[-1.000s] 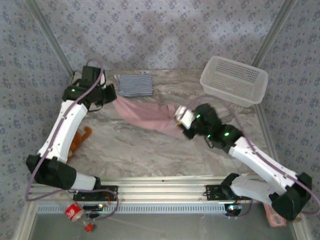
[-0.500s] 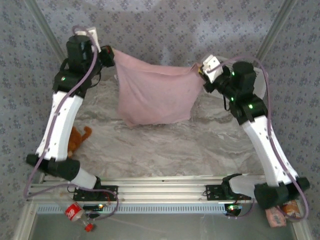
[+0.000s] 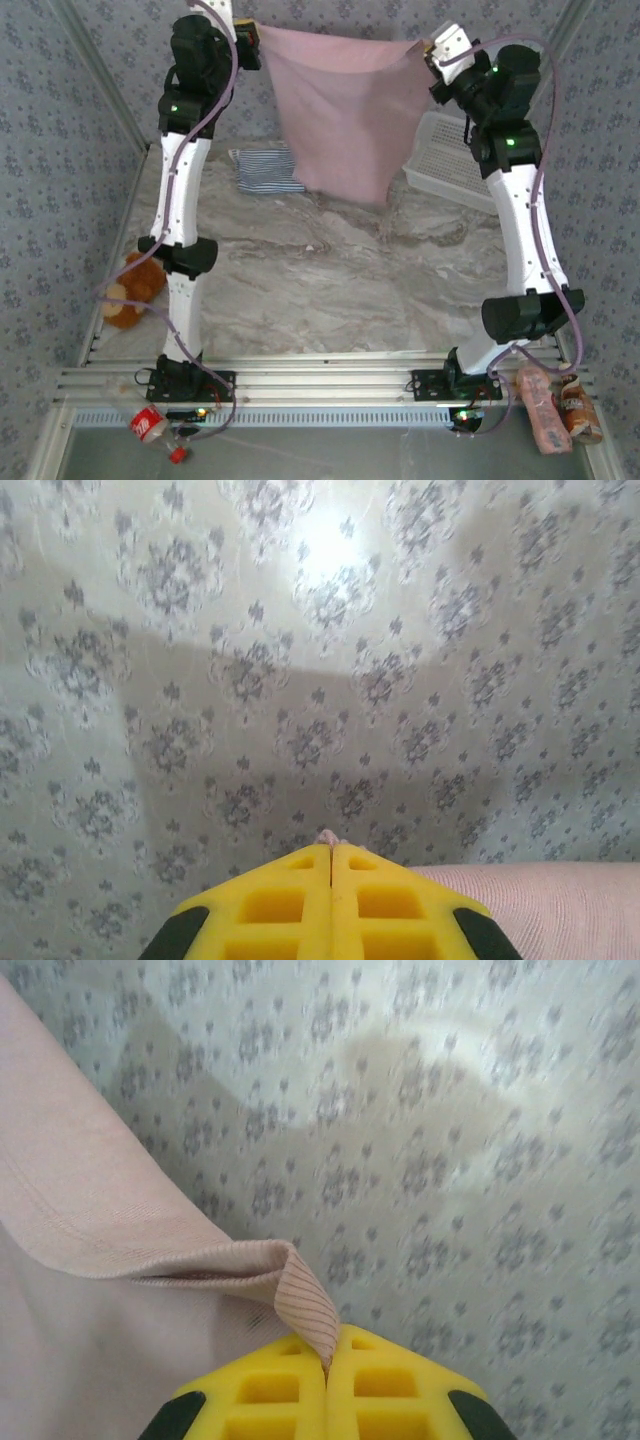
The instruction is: Fold and stack the tank tops
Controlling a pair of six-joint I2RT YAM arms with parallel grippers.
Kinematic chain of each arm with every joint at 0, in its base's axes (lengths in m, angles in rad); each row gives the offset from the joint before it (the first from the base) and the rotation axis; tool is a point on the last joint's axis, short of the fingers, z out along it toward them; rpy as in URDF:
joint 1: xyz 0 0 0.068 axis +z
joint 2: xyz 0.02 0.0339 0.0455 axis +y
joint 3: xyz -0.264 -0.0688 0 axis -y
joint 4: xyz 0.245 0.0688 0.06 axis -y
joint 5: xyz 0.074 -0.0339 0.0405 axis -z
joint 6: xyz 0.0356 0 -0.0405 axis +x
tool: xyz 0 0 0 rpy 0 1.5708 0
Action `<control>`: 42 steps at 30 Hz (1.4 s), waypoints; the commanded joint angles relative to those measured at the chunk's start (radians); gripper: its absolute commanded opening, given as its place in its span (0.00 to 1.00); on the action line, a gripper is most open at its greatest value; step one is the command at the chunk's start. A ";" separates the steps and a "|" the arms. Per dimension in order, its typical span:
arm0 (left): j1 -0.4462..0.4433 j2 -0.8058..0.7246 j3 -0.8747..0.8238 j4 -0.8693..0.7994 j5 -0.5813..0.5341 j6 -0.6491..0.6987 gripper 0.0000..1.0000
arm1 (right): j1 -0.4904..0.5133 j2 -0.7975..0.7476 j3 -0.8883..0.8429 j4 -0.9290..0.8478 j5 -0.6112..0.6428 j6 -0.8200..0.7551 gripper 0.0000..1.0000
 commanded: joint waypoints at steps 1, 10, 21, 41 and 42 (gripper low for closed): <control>0.000 -0.048 0.022 -0.088 0.026 0.059 0.00 | 0.008 -0.068 -0.015 -0.066 -0.083 -0.039 0.00; -0.029 -0.098 -0.133 -0.529 -0.002 0.087 0.00 | 0.178 -0.381 -0.574 -0.359 -0.006 -0.107 0.00; -0.019 -0.718 -1.534 0.020 -0.043 0.017 0.00 | 0.568 -0.510 -1.065 -0.412 0.109 0.134 0.00; 0.209 -0.914 -2.203 -0.177 -0.251 -0.253 0.07 | 0.985 -0.111 -1.146 -0.154 -0.109 0.241 0.00; 0.221 -0.904 -2.204 -0.179 -0.270 -0.257 0.07 | 0.989 -0.079 -1.127 -0.132 -0.131 0.241 0.00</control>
